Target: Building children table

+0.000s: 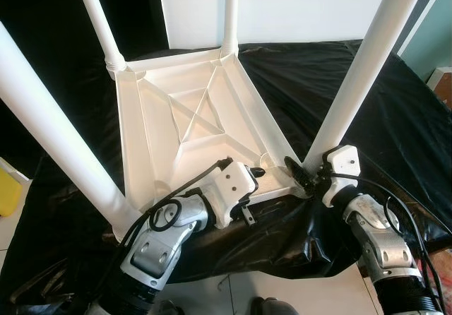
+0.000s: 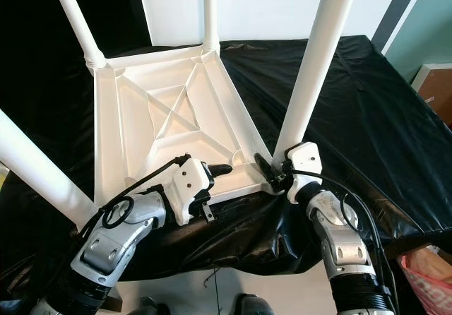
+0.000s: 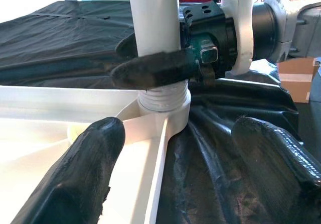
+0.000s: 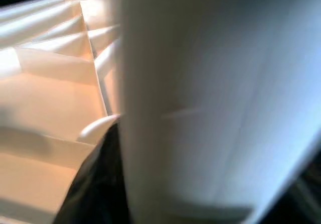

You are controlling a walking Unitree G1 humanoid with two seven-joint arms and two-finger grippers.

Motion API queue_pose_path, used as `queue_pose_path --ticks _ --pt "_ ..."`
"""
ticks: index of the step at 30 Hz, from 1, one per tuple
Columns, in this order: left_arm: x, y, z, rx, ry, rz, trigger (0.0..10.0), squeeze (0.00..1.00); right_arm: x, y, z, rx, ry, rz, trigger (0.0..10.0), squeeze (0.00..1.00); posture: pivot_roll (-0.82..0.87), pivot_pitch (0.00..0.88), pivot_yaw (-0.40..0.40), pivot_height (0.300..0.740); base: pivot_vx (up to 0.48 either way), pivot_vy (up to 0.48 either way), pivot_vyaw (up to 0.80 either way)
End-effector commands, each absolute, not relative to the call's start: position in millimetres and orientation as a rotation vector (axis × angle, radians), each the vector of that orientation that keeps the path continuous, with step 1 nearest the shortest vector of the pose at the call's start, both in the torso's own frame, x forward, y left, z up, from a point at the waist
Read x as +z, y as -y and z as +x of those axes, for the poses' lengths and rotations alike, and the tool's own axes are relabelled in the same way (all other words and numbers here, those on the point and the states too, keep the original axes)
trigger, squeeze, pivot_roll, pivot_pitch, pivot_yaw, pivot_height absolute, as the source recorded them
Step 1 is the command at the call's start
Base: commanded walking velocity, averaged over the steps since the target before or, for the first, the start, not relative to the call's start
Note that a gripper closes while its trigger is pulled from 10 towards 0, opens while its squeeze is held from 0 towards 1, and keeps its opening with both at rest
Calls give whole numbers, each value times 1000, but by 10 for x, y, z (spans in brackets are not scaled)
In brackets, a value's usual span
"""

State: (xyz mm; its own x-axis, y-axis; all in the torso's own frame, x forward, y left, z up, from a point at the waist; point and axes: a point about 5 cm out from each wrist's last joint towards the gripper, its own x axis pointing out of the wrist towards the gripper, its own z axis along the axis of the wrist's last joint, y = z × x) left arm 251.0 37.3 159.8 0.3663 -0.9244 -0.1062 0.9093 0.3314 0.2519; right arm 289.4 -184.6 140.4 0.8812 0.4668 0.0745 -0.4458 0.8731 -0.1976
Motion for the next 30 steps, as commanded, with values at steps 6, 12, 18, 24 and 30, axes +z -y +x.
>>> queue_pose_path --ticks 6,12,18,24,30 --pt "1577 -374 2496 -1178 53 286 10000 0 1279 1859 2853 505 74 -189 0 0 -107 117 5 740 0 0 0" --pt "1570 -373 2492 -1183 52 286 10000 0 1239 1900 2829 462 69 -169 10000 0 -110 115 8 740 0 0 0" --pt "1563 -365 2486 -1197 51 292 10000 0 1245 1922 2801 282 79 -142 10000 0 -115 110 13 740 0 0 0" --pt "1556 -375 2475 -1205 47 293 10000 0 1243 1873 2768 149 88 -120 10000 0 -114 109 20 740 0 0 0" --pt "1554 -383 2469 -1209 43 295 10000 0 1224 1715 2695 45 96 -63 10000 0 -110 108 23 740 0 0 0"
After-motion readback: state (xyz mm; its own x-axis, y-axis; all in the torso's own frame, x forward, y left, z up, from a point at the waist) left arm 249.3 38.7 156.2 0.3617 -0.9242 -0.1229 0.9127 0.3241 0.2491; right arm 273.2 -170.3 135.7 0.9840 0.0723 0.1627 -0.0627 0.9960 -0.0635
